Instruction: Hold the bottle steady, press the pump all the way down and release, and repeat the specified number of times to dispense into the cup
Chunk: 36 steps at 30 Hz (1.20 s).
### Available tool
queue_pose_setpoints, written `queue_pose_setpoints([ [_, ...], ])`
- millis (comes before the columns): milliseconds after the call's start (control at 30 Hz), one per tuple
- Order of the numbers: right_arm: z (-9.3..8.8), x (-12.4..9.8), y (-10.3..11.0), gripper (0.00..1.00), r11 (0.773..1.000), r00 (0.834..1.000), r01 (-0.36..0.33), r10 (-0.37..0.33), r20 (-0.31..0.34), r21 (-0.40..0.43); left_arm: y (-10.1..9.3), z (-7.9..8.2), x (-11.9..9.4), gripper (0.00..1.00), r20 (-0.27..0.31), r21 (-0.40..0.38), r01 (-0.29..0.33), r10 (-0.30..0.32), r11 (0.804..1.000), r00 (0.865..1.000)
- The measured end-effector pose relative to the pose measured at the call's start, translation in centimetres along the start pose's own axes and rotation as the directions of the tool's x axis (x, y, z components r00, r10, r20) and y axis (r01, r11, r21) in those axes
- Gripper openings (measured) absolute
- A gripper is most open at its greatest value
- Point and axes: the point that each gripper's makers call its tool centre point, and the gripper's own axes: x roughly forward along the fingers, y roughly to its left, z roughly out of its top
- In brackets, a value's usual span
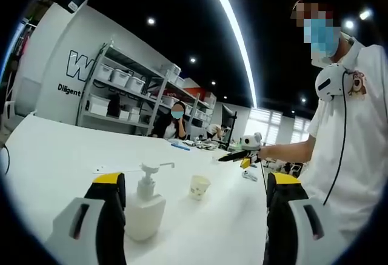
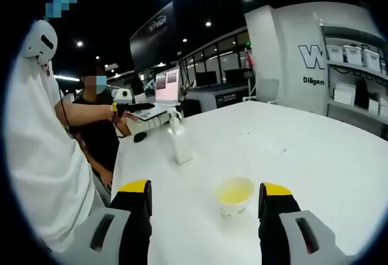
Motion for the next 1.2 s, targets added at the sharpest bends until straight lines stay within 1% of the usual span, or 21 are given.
queue_pose_setpoints([
  [267, -0.2, -0.3, -0.1, 0.74, 1.0, 0.999, 0.021, -0.021, -0.047, -0.004, 2.0, -1.4, 0.6, 0.94, -0.02, -0.007, 0.035, -0.035, 0.999, 0.999],
  [367, 0.0, -0.5, -0.5, 0.79, 0.999, 0.997, 0.034, -0.035, -0.063, -0.018, 2.6, -1.7, 0.9, 0.95, -0.022, -0.004, 0.041, -0.041, 0.999, 0.999],
  [433, 0.8, -0.8, -0.9, 0.85, 0.998, 0.997, 0.048, -0.05, -0.06, -0.034, 2.9, -1.8, 1.1, 0.95, -0.027, -0.008, 0.055, -0.055, 0.998, 0.998],
  [467, 1.2, -0.9, -1.0, 0.83, 0.998, 0.997, 0.045, -0.047, -0.058, -0.039, 3.0, -2.1, 1.2, 0.95, -0.047, -0.006, 0.06, -0.061, 0.998, 0.997],
  [533, 1.5, -0.9, -1.2, 0.96, 0.997, 0.996, 0.054, -0.058, -0.069, -0.053, 3.2, -2.1, 1.4, 0.95, -0.046, -0.007, 0.066, -0.066, 0.998, 0.997],
  [567, 2.2, -0.9, -1.1, 0.96, 0.998, 0.997, 0.05, -0.053, -0.053, -0.047, 3.3, -2.3, 1.5, 0.96, -0.055, -0.004, 0.072, -0.072, 0.997, 0.996],
  [600, 2.4, -0.9, -1.1, 0.92, 0.996, 0.997, 0.048, -0.052, -0.06, -0.079, 3.5, -2.3, 1.6, 0.95, -0.057, -0.004, 0.074, -0.074, 0.997, 0.996],
  [633, 2.4, -0.8, -1.2, 0.97, 0.994, 0.995, 0.052, -0.06, -0.08, -0.099, 3.7, -2.4, 1.6, 0.96, -0.059, -0.005, 0.075, -0.075, 0.997, 0.995],
  [733, 2.7, -0.5, -0.8, 0.99, 0.995, 0.995, 0.033, -0.042, -0.094, -0.089, 4.3, -3.1, 1.9, 0.96, -0.074, 0.001, 0.082, -0.081, 0.997, 0.994],
  [767, 1.9, -0.6, -0.3, 0.99, 0.998, 0.99, -0.001, -0.008, -0.143, -0.062, 4.3, -3.4, 2.0, 0.96, -0.079, -0.009, 0.086, -0.086, 0.996, 0.993],
  [800, 2.5, -0.4, -0.9, 0.99, 0.994, 0.992, 0.022, -0.035, -0.124, -0.108, 4.4, -3.6, 2.0, 0.96, -0.082, -0.009, 0.09, -0.09, 0.996, 0.993],
  [867, 2.8, -0.2, -0.5, 0.99, 0.998, 0.994, -0.007, 0.001, -0.109, -0.056, 4.7, -4.0, 2.3, 0.96, -0.079, -0.013, 0.099, -0.1, 0.995, 0.992],
  [900, 2.6, -0.1, -0.9, 0.98, 0.992, 0.992, -0.006, -0.01, -0.125, -0.128, 4.9, -4.3, 2.4, 0.95, -0.083, -0.008, 0.109, -0.109, 0.994, 0.991],
  [933, 2.7, 0.1, -0.8, 0.99, 0.996, 0.994, -0.01, 0.0, -0.113, -0.086, 5.1, -4.4, 2.5, 0.96, -0.081, -0.005, 0.109, -0.109, 0.994, 0.991],
  [967, 2.0, 0.4, -1.0, 0.99, 0.999, 0.991, -0.01, 0.005, -0.134, -0.033, 5.4, -4.3, 2.6, 0.96, -0.063, -0.031, 0.113, -0.114, 0.993, 0.991],
  [1033, 1.2, 0.8, -1.0, 0.96, 0.998, 0.988, -0.022, 0.012, -0.151, -0.066, 5.9, -4.6, 2.6, 0.96, -0.067, -0.018, 0.112, -0.113, 0.994, 0.991],
  [1067, 0.7, 1.0, -1.0, 0.95, 0.999, 0.987, -0.027, 0.021, -0.158, -0.034, 6.0, -4.6, 2.6, 0.96, -0.066, -0.021, 0.113, -0.114, 0.993, 0.991],
  [1100, 0.4, 1.1, -1.5, 0.96, 0.997, 0.985, -0.016, 0.003, -0.17, -0.08, 6.7, -5.4, 2.5, 0.96, -0.082, -0.024, 0.12, -0.122, 0.992, 0.989],
  [1133, 0.3, 1.2, -1.5, 0.95, 0.997, 0.986, -0.019, 0.007, -0.168, -0.07, 6.9, -5.5, 2.5, 0.95, -0.081, -0.028, 0.121, -0.123, 0.992, 0.989],
  [1167, 0.2, 1.1, -1.3, 0.91, 0.999, 0.986, -0.034, 0.031, -0.164, -0.014, 7.1, -6.0, 2.6, 0.94, -0.091, -0.035, 0.129, -0.132, 0.991, 0.987],
  [1200, -0.1, 1.2, -1.8, 0.93, 0.998, 0.984, -0.016, 0.003, -0.176, -0.068, 7.2, -6.4, 2.7, 0.94, -0.099, -0.043, 0.14, -0.144, 0.989, 0.985],
])
